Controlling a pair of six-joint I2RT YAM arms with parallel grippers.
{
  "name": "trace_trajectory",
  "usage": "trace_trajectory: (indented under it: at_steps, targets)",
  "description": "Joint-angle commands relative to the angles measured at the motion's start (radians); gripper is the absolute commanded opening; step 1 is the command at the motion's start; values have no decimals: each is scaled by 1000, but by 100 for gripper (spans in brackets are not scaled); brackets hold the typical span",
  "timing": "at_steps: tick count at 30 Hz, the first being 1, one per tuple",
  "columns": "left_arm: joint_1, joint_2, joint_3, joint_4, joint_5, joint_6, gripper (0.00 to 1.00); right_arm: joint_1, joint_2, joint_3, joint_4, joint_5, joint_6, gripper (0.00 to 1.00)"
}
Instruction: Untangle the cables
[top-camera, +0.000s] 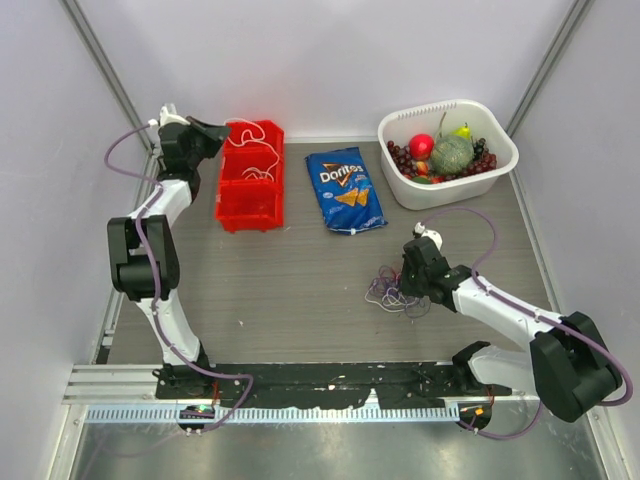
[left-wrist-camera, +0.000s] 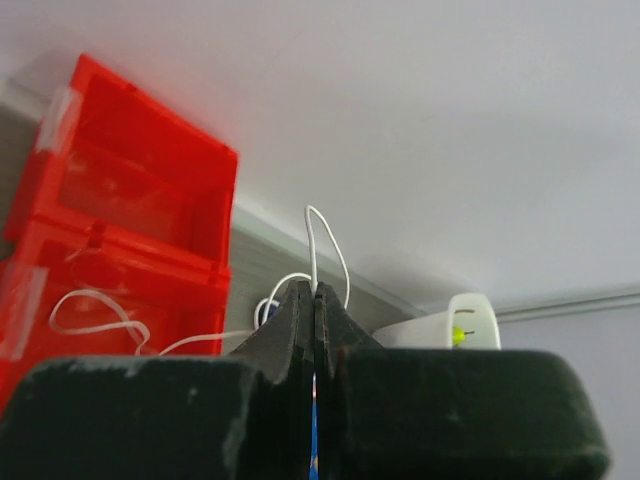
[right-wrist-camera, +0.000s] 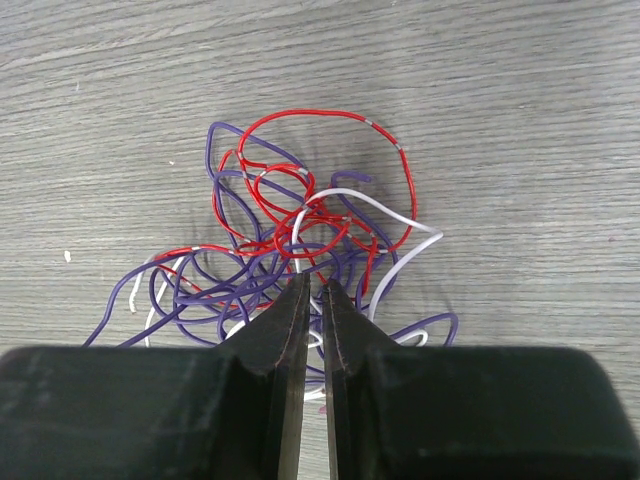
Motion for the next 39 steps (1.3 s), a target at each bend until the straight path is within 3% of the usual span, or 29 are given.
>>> trace_trajectory:
  at_steps: [1,5,8,11,13,19,25,28,36,39]
  targets:
    - [12,-82,-86,11,22,90,0,1,11,45,22,-9,17,16]
    - [10,-79,-64,-189,-96,218,0,2,-3,40,15,-25,29,16]
    - [10,-38,25,-344,-98,295,0,1,-27,32,4,-24,29,16]
    - [8,-18,39,-382,-87,302,1,2,-32,40,-16,-22,32,16]
    - [4,-10,44,-394,-97,299,10,1,-31,48,-21,-27,36,16]
    - [1,41,143,-495,-28,257,54,2,9,98,-50,-78,-7,19]
    - [-33,-94,125,-613,-81,249,78,2,8,166,-128,-68,-61,20]
    - [-117,-203,52,-667,-91,256,79,1,-21,174,-149,-39,-66,24]
    - [-442,-574,-348,-656,-60,296,78,-12,-80,134,-159,5,-14,58]
    - [-588,-695,-471,-645,-93,284,80,-16,-72,102,-107,-68,-33,59]
